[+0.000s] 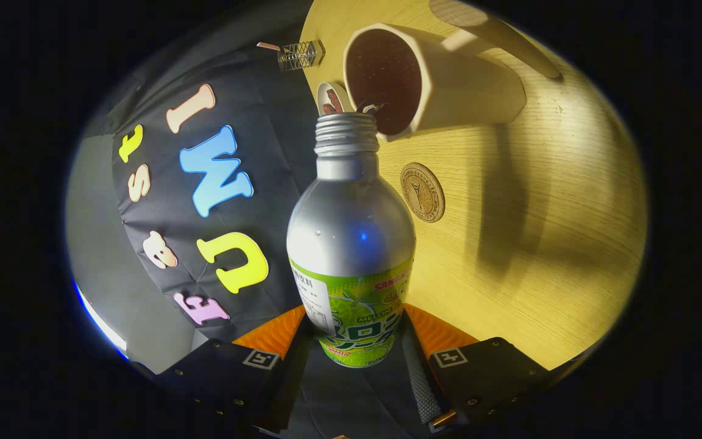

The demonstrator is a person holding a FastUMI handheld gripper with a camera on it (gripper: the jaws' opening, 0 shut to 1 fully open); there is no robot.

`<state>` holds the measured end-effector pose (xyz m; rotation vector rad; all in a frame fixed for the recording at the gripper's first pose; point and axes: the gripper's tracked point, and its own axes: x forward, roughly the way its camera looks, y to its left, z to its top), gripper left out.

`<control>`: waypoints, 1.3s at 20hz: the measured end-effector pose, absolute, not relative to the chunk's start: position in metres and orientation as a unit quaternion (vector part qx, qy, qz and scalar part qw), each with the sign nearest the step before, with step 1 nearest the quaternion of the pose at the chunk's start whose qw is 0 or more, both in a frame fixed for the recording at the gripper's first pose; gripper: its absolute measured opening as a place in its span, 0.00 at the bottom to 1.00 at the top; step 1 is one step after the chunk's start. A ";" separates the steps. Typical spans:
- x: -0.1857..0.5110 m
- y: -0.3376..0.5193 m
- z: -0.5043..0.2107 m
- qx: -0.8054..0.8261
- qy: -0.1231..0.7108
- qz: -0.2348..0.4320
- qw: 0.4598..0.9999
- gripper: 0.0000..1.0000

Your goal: Take the bottle from table, then pour the juice into the cup, finally place the bottle on the coaster

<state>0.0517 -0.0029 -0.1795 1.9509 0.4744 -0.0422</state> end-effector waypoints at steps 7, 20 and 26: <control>0.050 -0.005 -0.172 0.829 0.199 -0.016 0.522 0.76; 0.055 -0.013 -0.157 0.855 0.188 -0.010 0.483 0.76; 0.058 -0.018 -0.151 0.864 0.183 -0.007 0.469 0.76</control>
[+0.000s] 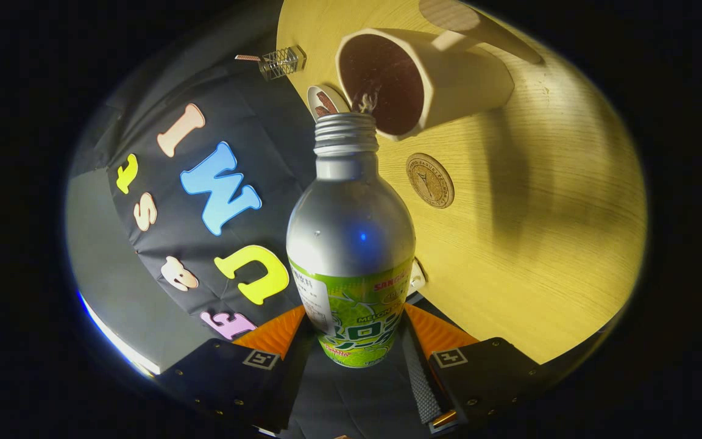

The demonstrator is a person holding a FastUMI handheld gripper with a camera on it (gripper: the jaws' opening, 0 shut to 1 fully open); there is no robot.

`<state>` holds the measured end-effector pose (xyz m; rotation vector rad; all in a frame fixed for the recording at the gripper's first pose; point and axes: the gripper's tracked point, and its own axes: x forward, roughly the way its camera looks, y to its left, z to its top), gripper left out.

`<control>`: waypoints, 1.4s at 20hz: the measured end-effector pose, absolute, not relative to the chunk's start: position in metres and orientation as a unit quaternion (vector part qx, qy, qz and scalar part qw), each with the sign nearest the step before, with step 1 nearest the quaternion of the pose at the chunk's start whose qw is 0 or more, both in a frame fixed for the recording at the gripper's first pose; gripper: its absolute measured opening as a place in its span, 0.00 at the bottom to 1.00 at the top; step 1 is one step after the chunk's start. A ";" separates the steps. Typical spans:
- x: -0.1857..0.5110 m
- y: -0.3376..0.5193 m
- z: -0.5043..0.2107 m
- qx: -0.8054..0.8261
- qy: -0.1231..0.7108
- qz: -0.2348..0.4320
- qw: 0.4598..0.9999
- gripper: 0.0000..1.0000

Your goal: Take the bottle from table, then pour the juice into the cup, finally place the bottle on the coaster

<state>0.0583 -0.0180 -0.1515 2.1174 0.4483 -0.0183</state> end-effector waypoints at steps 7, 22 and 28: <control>0.058 -0.021 -0.146 0.875 0.181 -0.006 0.449 0.76; 0.064 -0.030 -0.132 0.892 0.174 -0.005 0.417 0.76; 0.061 -0.029 -0.129 0.891 0.176 -0.005 0.418 0.76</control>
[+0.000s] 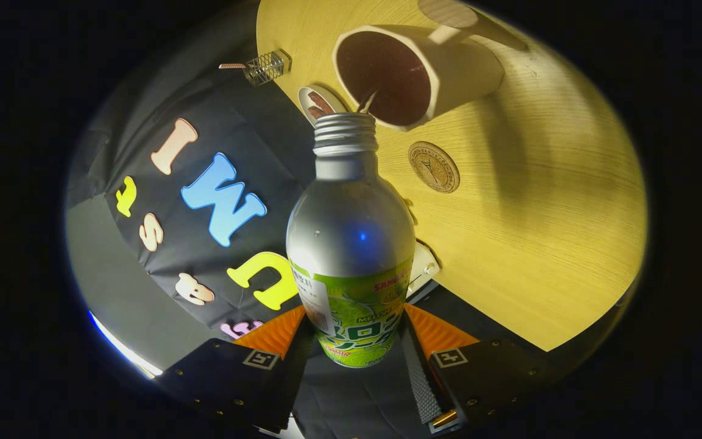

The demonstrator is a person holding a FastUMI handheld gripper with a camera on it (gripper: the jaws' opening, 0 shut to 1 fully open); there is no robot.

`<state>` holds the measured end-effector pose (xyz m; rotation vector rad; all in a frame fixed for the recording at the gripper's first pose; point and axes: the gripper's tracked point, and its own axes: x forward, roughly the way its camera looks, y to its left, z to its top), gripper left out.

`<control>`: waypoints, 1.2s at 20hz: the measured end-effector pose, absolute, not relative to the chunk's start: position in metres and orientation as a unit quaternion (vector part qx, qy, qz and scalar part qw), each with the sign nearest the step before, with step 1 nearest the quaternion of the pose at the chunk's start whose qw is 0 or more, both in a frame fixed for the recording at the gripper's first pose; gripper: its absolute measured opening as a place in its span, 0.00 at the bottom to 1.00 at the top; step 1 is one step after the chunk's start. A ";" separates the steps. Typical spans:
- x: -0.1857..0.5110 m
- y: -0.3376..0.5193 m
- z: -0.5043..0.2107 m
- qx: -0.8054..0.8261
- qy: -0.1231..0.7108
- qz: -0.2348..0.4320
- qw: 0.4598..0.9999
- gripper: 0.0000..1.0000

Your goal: Take the bottle from table, then pour the juice into the cup, finally place the bottle on the coaster

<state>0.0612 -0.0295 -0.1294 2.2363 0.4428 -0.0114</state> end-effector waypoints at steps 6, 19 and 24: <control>0.064 -0.028 -0.136 0.885 0.179 -0.007 0.431 0.76; 0.058 -0.018 -0.183 0.793 0.213 -0.048 0.568 0.76; 0.054 -0.022 -0.204 0.728 0.232 -0.067 0.642 0.76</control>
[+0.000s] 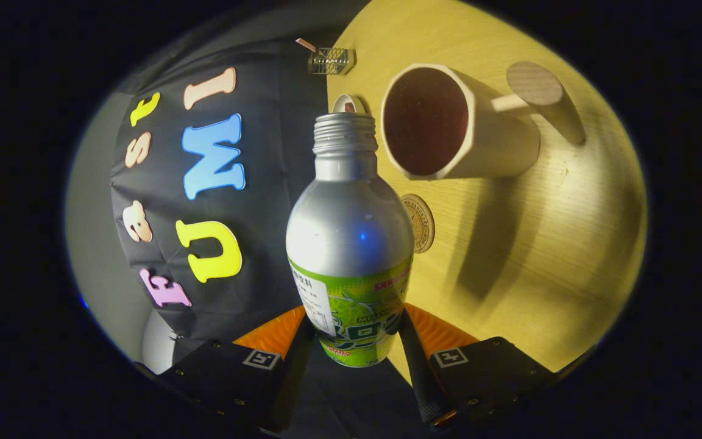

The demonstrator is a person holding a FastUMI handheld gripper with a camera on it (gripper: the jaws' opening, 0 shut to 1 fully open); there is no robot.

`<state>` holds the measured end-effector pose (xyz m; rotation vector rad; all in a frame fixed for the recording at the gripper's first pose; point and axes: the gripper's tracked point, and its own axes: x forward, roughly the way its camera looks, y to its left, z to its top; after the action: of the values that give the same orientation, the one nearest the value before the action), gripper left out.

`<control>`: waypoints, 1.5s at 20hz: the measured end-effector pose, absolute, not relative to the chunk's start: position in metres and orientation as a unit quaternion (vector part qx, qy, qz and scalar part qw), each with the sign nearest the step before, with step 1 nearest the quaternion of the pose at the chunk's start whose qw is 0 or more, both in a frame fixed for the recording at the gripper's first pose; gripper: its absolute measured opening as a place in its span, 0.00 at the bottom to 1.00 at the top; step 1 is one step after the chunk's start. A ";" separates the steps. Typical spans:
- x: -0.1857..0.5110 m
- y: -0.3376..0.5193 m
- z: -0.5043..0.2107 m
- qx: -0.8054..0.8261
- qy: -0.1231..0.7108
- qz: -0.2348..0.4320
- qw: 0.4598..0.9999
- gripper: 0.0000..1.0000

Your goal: Take the bottle from table, then pour the juice into the cup, finally place the bottle on the coaster

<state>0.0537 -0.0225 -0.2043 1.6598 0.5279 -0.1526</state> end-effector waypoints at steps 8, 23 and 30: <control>0.044 -0.028 -0.236 0.618 0.266 -0.098 0.734 0.76; 0.065 -0.058 -0.241 0.397 0.246 -0.158 0.870 0.76; 0.081 -0.073 -0.231 0.288 0.215 -0.174 0.917 0.76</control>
<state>0.0809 -0.0725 -0.2315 0.5917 0.4416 -0.3577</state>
